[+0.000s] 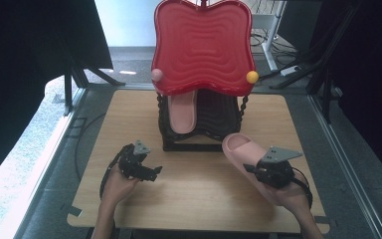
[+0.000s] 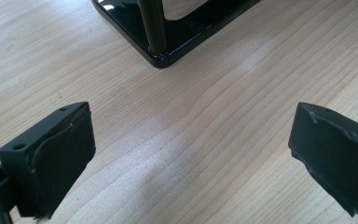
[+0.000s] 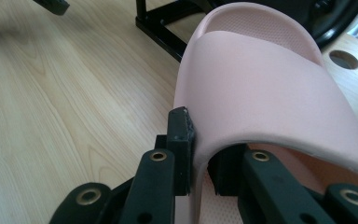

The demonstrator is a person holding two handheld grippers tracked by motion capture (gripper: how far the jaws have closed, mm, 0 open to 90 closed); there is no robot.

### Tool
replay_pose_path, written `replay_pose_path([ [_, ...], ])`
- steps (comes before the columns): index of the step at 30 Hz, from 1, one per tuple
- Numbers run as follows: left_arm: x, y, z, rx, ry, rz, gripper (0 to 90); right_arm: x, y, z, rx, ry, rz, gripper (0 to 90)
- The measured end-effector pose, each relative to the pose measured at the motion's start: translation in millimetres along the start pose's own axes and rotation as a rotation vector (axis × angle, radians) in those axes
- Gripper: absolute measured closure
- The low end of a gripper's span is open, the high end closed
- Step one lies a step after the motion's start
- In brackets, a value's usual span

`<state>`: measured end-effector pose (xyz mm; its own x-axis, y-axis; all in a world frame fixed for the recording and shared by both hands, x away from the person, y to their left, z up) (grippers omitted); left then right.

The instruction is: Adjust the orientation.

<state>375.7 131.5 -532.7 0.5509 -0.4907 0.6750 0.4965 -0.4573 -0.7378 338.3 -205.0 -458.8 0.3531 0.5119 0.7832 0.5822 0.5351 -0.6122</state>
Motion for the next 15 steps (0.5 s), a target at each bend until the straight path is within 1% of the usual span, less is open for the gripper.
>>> replay_pose_path([
  [1,0.0,-0.2,0.1,0.001,-0.001,0.0,0.6,0.0,0.0,0.0,0.0,0.0,0.0,79.0],
  [2,-0.2,-0.6,0.4,0.001,0.001,0.001,0.6,4.5,4.3,2.8,0.004,0.0,-0.006,79.1],
  [7,-0.6,-1.1,0.5,0.002,0.003,0.004,0.6,13.4,12.4,8.1,0.007,0.0,-0.016,79.1],
  [10,-1.2,-1.1,0.3,0.005,0.014,0.014,0.8,20.6,18.8,11.4,0.008,0.0,-0.027,79.2],
  [13,-0.9,-0.6,-0.5,0.004,0.015,0.013,0.8,27.7,25.2,13.2,0.012,0.014,-0.037,79.5],
  [15,-1.3,-0.8,-0.3,0.003,0.016,0.016,0.8,35.0,31.5,15.2,-0.002,0.026,-0.047,79.8],
])
Point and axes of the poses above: each handheld gripper's, and its own axes: y roughly forward along the jaws, x roughly out of its top, z roughly to its left, the point moved 9 cm from there along y, roughly forward along the jaws, and after that the axes turned 4 degrees about -x, right-handed, at the moved point
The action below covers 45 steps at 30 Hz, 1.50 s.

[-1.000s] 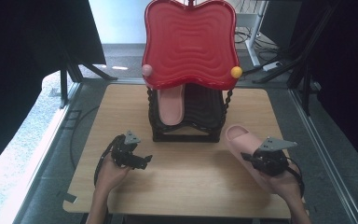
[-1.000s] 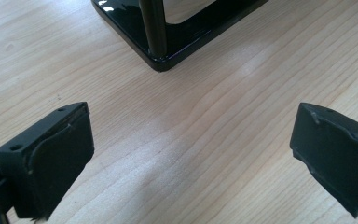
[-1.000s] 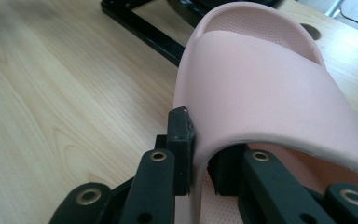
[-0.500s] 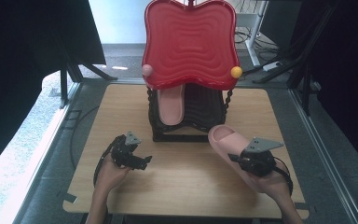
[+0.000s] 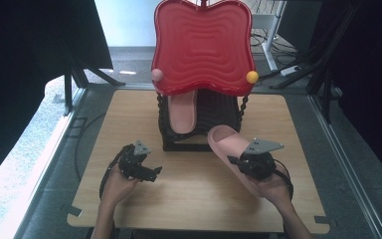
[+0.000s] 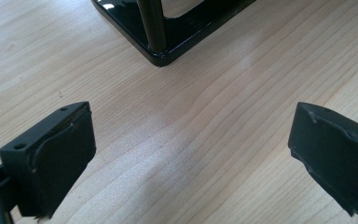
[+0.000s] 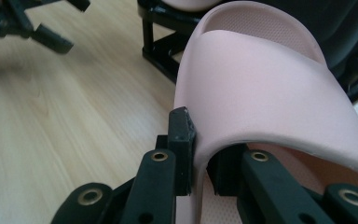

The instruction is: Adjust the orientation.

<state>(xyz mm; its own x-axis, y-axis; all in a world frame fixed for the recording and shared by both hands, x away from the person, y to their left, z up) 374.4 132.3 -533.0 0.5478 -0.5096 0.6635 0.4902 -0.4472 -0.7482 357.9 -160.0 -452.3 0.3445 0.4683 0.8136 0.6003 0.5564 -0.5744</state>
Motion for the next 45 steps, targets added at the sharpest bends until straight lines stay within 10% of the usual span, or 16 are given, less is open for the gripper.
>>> replay_pose_path([
  [12,-1.2,-0.8,0.6,0.005,0.006,0.008,1.1,24.6,21.9,10.6,-0.035,0.035,-0.023,80.3],
  [35,-0.9,1.8,-2.2,-0.001,0.021,0.011,1.4,74.0,77.6,-11.8,-0.252,0.214,-0.08,82.1],
  [45,-1.4,3.9,-3.4,-0.004,0.027,0.016,1.5,88.0,96.3,-21.0,-0.301,0.215,-0.104,81.0],
])
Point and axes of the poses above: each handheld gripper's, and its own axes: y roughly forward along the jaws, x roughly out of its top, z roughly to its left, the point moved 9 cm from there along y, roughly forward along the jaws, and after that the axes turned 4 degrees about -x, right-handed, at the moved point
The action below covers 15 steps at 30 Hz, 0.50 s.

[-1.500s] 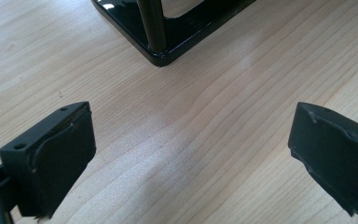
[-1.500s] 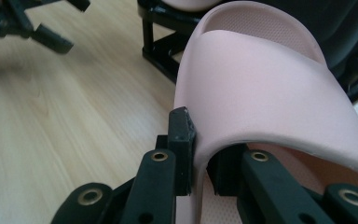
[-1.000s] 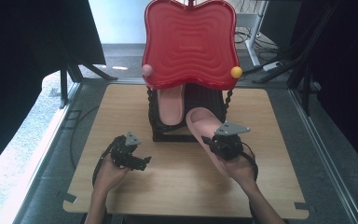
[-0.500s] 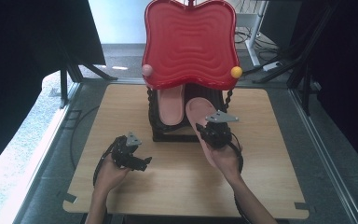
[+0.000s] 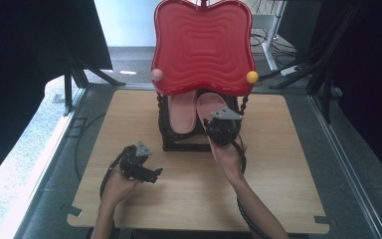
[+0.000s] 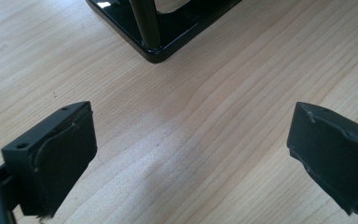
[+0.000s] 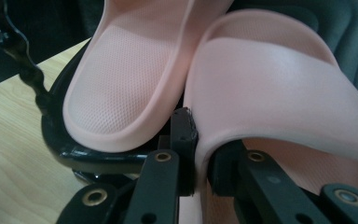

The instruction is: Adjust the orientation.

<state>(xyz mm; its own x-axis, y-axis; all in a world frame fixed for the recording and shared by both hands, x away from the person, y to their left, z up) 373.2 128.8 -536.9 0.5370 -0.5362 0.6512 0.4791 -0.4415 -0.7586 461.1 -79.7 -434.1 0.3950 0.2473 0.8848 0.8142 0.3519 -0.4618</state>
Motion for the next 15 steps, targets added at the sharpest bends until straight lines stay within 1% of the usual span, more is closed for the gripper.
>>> replay_pose_path([
  [2,0.2,0.4,-0.5,-0.001,0.003,0.001,1.5,1.2,2.7,-0.6,0.025,0.002,0.004,78.6],
  [4,0.4,1.0,-1.1,-0.002,0.002,0.001,1.5,0.7,4.3,0.1,0.063,0.0,0.017,75.9],
  [6,0.5,1.1,-1.7,-0.002,0.007,0.003,1.5,-0.5,5.4,-0.1,0.091,0.004,0.026,73.3],
  [8,1.4,0.8,-2.6,-0.005,0.008,-0.002,1.5,-3.1,6.8,-0.2,0.113,-0.008,0.046,68.8],
  [10,2.1,-0.3,-2.8,-0.004,0.009,-0.004,1.5,-3.7,5.8,0.0,0.13,-0.01,0.045,63.6],
  [13,2.5,-0.8,-3.0,-0.008,0.009,-0.009,1.5,-5.2,2.1,1.1,0.149,-0.045,0.048,56.8],
  [15,2.3,-0.9,-2.8,-0.006,0.011,-0.006,1.5,-7.3,-0.1,1.6,0.161,-0.07,0.061,54.2],
])
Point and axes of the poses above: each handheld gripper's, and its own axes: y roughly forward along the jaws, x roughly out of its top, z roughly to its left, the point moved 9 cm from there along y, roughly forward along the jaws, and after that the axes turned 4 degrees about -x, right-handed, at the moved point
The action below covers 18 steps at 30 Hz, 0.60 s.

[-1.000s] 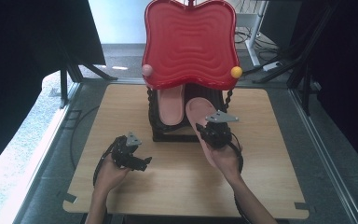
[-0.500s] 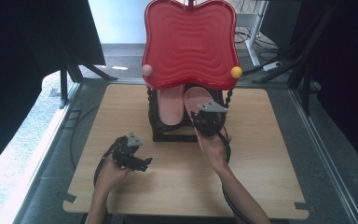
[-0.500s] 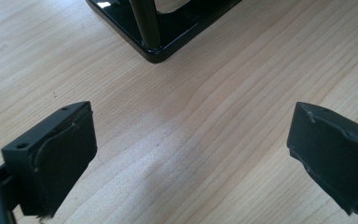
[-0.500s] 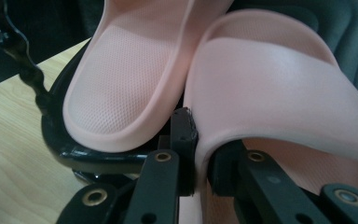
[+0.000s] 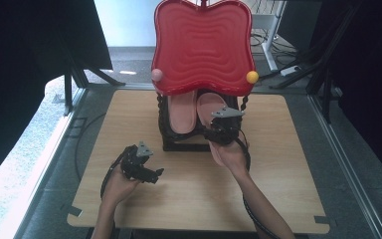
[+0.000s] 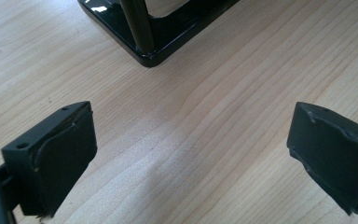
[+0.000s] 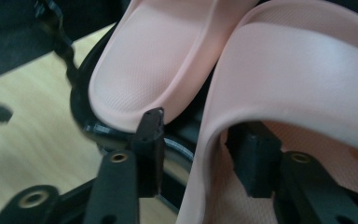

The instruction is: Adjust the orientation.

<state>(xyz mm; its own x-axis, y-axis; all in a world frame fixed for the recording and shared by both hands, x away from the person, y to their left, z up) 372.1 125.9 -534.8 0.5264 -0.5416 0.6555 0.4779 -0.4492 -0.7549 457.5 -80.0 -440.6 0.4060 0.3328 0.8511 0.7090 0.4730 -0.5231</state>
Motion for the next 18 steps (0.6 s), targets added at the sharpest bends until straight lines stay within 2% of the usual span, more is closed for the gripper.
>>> replay_pose_path([
  [1,0.0,0.0,0.0,0.001,0.001,0.002,1.5,-2.1,-3.1,-1.3,-0.001,-0.021,0.005,50.4],
  [5,-0.1,0.4,-0.1,0.002,0.001,0.002,1.5,-5.7,-9.0,-2.9,0.015,-0.04,0.01,45.6],
  [8,0.0,0.8,-0.2,0.001,-0.001,0.001,1.5,-10.8,-15.6,-0.5,0.082,-0.054,0.027,40.5],
  [10,0.0,1.3,-0.7,-0.002,0.0,0.002,1.5,-13.5,-22.2,0.9,0.104,-0.083,0.017,37.8],
  [14,-0.1,2.7,-2.3,-0.006,0.007,0.009,1.5,-18.6,-34.3,0.8,0.123,-0.131,0.015,36.1],
  [18,-0.5,2.9,-2.2,-0.006,0.006,0.011,1.5,-23.3,-46.4,-2.1,0.141,-0.145,0.014,36.1],
])
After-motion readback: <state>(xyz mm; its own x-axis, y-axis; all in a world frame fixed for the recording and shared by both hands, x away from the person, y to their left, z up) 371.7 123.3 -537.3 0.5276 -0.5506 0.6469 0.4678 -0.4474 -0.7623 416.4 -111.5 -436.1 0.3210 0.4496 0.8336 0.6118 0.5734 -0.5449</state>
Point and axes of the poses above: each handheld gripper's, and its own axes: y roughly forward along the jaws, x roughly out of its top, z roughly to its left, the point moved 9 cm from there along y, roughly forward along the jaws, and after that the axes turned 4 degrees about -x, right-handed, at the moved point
